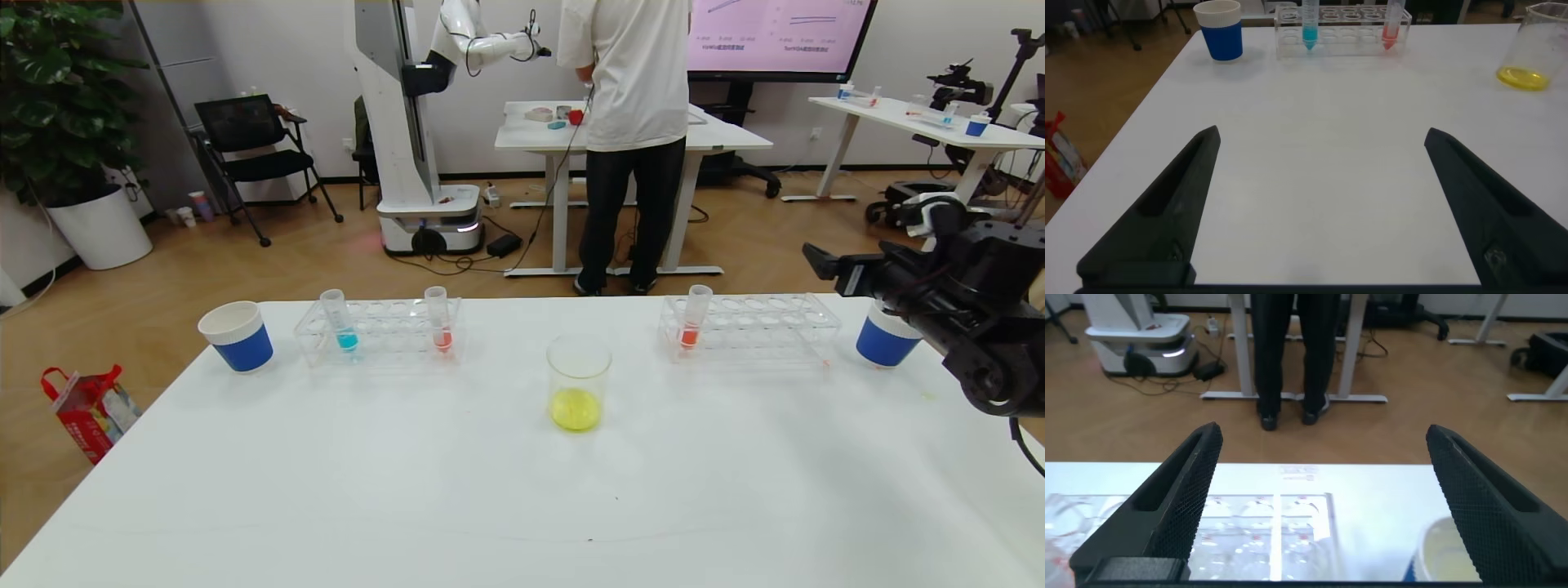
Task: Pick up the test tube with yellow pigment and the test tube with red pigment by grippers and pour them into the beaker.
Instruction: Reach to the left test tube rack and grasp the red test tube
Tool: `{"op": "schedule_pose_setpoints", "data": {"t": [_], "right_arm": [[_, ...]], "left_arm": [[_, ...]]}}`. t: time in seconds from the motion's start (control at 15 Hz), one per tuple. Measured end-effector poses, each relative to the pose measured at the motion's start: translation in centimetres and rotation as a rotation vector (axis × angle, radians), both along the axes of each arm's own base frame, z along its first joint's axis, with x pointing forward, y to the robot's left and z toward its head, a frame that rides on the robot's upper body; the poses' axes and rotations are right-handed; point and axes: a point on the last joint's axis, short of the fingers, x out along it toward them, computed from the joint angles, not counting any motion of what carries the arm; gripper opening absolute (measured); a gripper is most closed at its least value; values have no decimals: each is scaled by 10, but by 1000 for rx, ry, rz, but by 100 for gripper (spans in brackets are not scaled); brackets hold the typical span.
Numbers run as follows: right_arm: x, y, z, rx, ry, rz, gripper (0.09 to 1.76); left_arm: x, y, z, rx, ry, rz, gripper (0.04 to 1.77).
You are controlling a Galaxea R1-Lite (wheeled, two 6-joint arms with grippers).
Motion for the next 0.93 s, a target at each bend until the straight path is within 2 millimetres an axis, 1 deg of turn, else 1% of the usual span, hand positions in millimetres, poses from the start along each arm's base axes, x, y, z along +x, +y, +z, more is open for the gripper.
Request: {"op": "schedule_pose_setpoints", "data": {"t": [0.2,0.27,0.4,0.53,0.73,0.87,0.93], "right_arm": [[-9,48,24,-1,-42,54,174],[-14,59,30,1,-55,62,174],[-26,73,41,3,-76,69,174],[-41,78,51,-8,-100,51,174],[-75,82,79,-8,-166,56,174],[-111,85,101,-5,-220,71,174],[-128,85,108,-2,-241,74,174]], "left_arm": [[0,0,0,0,0,0,174],[0,0,0,0,0,0,174],[0,0,0,0,0,0,174],[0,0,0,0,0,0,174],[0,0,0,0,0,0,174],[0,0,0,0,0,0,174],[0,0,0,0,0,0,174]]}}
